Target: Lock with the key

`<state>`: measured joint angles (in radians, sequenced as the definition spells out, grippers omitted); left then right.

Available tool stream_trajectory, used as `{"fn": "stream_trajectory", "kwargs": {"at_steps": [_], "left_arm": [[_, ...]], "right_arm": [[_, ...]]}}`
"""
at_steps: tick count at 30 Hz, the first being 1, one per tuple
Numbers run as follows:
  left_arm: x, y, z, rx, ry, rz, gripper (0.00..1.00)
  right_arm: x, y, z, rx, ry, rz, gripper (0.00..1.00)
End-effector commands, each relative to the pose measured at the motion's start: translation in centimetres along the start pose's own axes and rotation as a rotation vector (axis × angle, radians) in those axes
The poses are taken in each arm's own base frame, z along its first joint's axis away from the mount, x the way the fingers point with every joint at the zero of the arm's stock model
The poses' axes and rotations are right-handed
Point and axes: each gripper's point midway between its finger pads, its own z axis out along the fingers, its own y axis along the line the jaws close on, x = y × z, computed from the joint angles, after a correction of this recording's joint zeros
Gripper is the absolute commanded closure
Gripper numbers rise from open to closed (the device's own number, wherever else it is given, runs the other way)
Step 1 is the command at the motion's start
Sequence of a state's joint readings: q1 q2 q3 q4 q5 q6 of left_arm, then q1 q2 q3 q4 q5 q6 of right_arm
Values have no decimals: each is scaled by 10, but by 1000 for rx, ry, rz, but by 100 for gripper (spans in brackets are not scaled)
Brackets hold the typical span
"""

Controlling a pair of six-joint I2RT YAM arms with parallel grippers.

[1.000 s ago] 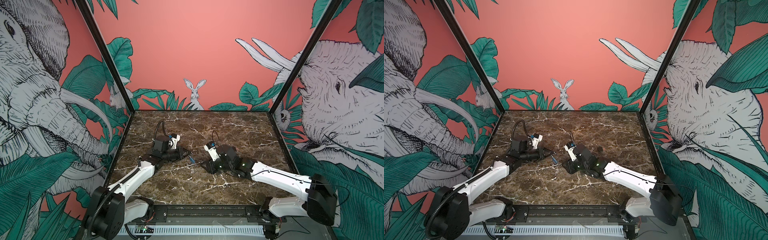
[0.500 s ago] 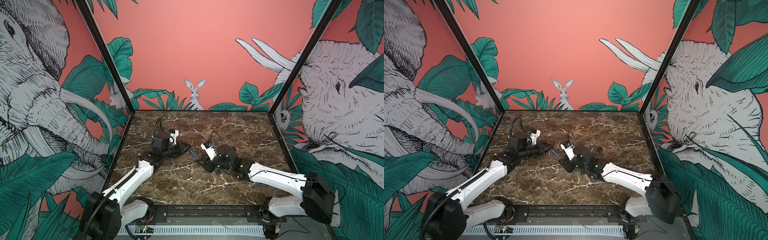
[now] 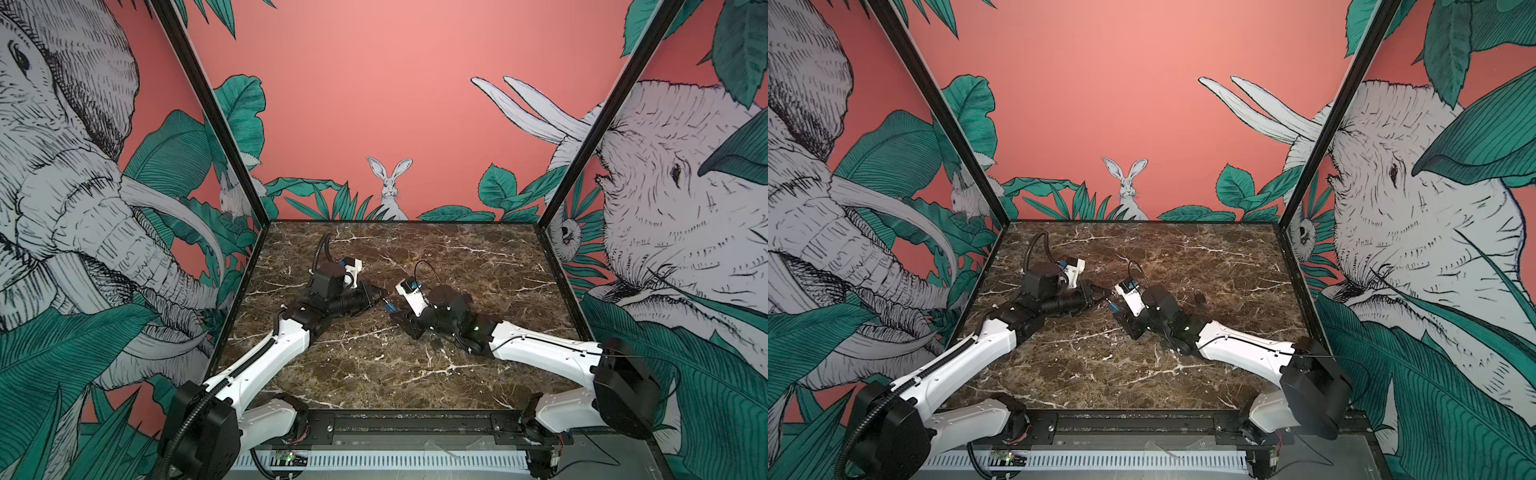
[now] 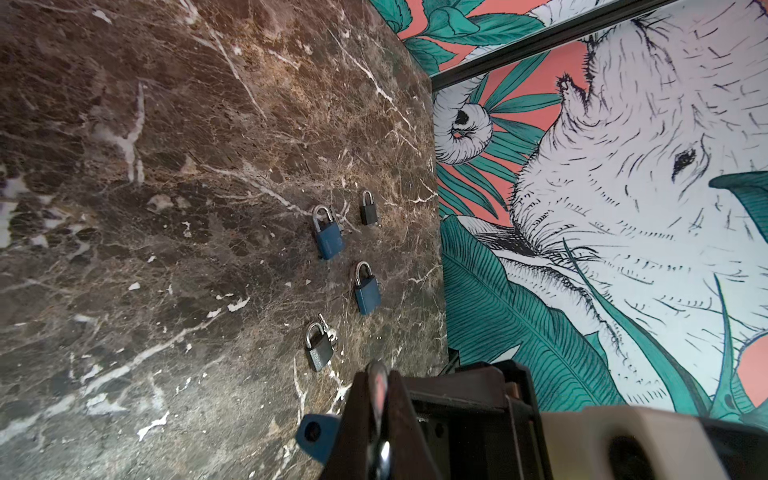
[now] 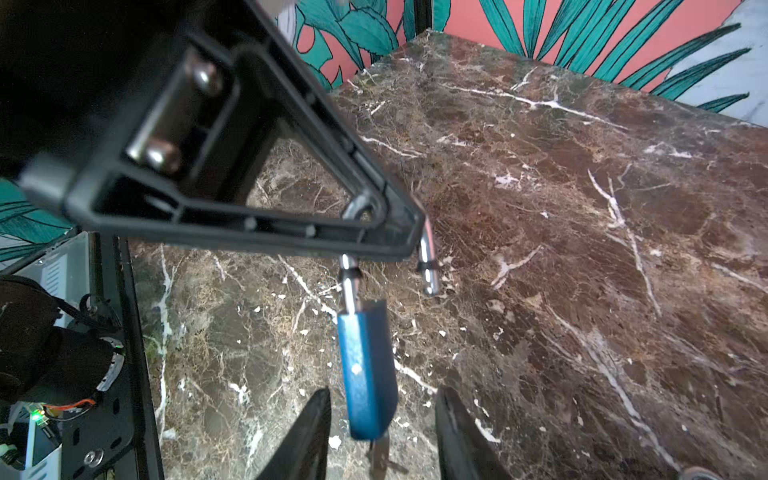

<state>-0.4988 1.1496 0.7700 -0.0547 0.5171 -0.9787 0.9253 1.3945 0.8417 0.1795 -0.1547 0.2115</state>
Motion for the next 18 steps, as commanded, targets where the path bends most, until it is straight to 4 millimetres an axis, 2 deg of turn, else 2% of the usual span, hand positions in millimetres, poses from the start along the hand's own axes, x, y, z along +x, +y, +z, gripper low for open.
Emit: {"fn": "stream_trajectory", "kwargs": {"at_steps": [1, 6, 18], "left_arm": [[-9, -22, -3, 48, -26, 16, 100], [-10, -26, -2, 59, -24, 16, 100], [-10, -28, -3, 66, -30, 21, 100]], "right_arm": [[-20, -2, 2, 11, -59, -27, 61], [-19, 1, 8, -9, -41, -27, 70], [-21, -1, 15, -2, -31, -21, 74]]}}
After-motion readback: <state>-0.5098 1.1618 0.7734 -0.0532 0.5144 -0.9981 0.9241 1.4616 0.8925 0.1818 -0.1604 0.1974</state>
